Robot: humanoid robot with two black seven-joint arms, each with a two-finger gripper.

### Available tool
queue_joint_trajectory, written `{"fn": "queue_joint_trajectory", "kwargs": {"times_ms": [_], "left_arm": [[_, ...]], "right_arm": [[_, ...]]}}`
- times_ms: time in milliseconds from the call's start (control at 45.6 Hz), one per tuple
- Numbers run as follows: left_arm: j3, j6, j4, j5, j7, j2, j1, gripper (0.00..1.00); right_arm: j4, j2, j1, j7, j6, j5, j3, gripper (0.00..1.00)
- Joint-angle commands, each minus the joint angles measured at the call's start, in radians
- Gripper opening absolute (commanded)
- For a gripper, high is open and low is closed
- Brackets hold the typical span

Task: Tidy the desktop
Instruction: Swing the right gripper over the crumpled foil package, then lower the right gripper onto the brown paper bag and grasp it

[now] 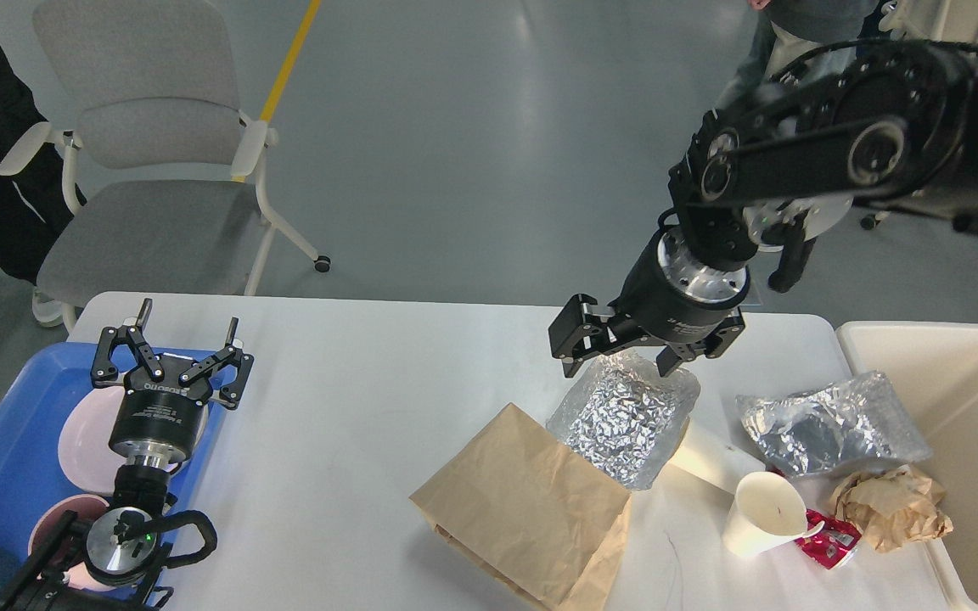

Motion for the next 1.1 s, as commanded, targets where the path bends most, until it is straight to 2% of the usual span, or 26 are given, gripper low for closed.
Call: {"fn": "queue_joint_trajectory", "kwargs": {"times_ms": [0,44,175,285,438,679,832,854,898,986,1008,1073], "left_arm": [[0.0,0.0,0.0,0.0,0.0,0.0,0.0,0.96],[0.0,0.0,0.0,0.0,0.0,0.0,0.0,0.96],[0.0,-0.002,0.0,0.0,0.0,-0.002,0.0,0.96],[0.0,-0.002,0.0,0.0,0.0,-0.002,0.0,0.96],[0.0,-0.002,0.0,0.0,0.0,-0.002,0.0,0.96],[0.0,-0.002,0.0,0.0,0.0,-0.002,0.0,0.96],[0.0,-0.002,0.0,0.0,0.0,-0.002,0.0,0.96],[0.0,-0.002,0.0,0.0,0.0,-0.002,0.0,0.96],[0.0,-0.002,0.0,0.0,0.0,-0.002,0.0,0.96],[0.0,-0.002,0.0,0.0,0.0,-0.002,0.0,0.96],[0.0,-0.002,0.0,0.0,0.0,-0.002,0.0,0.96],[0.0,-0.002,0.0,0.0,0.0,-0.002,0.0,0.96]], "right_arm": [[-0.053,0.048,-0.149,0.004,-0.092,-0.148,0.071,0.98],[-0.062,0.051,-0.19,0.006,-0.101,-0.248,0.108,0.95],[-0.071,0.105,-0.356,0.004,-0.113,-0.615,0.18,0.94],[-0.183,0.191,-0.486,0.004,-0.118,-0.797,0.18,0.94],[-0.357,0.263,-0.61,0.004,-0.119,-0.804,0.182,0.96],[-0.447,0.323,-0.742,-0.003,-0.156,-0.807,0.114,0.96],[-0.417,0.332,-0.75,-0.003,-0.201,-0.798,0.099,0.93],[-0.406,0.332,-0.75,-0.003,-0.201,-0.798,0.099,0.89],[-0.377,0.332,-0.746,-0.003,-0.201,-0.798,0.099,0.7],[-0.325,0.33,-0.738,-0.006,-0.202,-0.796,0.1,0.08],[-0.319,0.332,-0.738,-0.008,-0.204,-0.796,0.102,0.01],[-0.315,0.335,-0.744,-0.012,-0.218,-0.767,0.106,0.0]]}}
